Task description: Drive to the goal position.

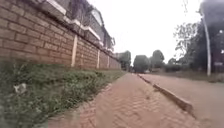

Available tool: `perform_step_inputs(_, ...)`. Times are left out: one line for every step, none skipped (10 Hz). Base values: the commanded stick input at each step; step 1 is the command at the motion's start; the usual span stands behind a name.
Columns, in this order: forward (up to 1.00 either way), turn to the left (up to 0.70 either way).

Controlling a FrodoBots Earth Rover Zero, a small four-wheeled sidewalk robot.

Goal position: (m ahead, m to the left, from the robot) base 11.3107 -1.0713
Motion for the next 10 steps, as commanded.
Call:
perform_step_inputs(0.7, -0.03)
perform_step_inputs(0.7, 0.0)
perform_step_inputs(0.7, 0.0)
perform_step_inputs(0.7, 0.0)
perform_step_inputs(0.7, 0.01)
perform_step_inputs(0.7, 0.11)
perform_step_inputs(0.7, 0.27)
perform_step_inputs(0.7, 0.29)
perform_step_inputs(0.7, 0.06)
perform_step_inputs(0.7, 0.01)
